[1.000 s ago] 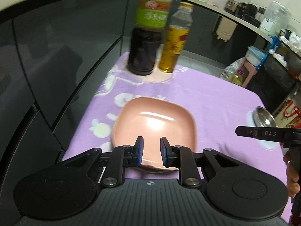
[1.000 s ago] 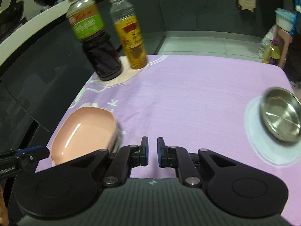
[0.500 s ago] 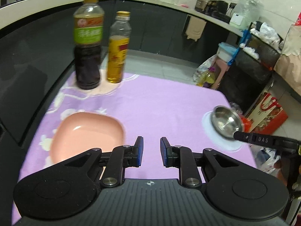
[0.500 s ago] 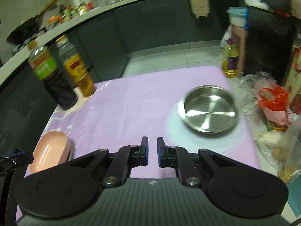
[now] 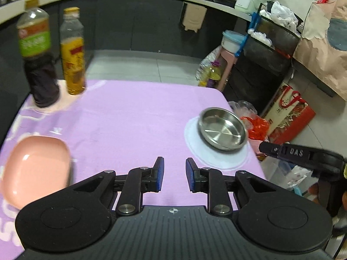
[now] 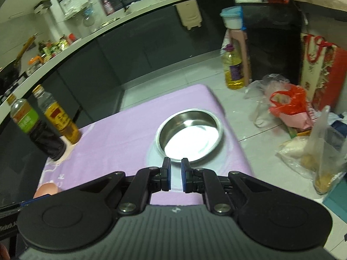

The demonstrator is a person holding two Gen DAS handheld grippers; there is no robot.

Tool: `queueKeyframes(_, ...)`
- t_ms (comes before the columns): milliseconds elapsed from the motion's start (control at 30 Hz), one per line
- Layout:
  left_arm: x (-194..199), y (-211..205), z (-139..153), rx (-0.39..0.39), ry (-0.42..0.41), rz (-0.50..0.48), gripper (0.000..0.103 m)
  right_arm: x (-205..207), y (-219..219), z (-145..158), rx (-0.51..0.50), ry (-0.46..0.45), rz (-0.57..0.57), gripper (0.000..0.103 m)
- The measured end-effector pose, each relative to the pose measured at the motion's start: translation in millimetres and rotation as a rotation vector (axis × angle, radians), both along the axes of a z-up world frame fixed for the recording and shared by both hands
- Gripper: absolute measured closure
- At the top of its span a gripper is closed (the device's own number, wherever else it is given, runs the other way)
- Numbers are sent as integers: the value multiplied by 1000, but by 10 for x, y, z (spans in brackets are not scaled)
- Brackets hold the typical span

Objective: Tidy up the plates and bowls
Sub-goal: 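Move both grippers to the steel bowl and grasp its rim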

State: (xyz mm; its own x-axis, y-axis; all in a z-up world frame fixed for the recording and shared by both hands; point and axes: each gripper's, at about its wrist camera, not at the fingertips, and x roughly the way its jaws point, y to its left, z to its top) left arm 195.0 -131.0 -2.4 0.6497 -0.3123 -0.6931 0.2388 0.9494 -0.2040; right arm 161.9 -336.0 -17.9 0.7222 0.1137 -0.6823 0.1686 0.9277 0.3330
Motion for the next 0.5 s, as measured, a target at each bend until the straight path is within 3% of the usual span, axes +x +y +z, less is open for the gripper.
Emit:
queueKeyframes(300,323,-454,-140,-13,51,-7,82,68,-350,-179,50,42,-92,103)
queueKeyframes(500,684,-689,-280,-5,69,61,80,302,-372,-242,71,85,-109,103)
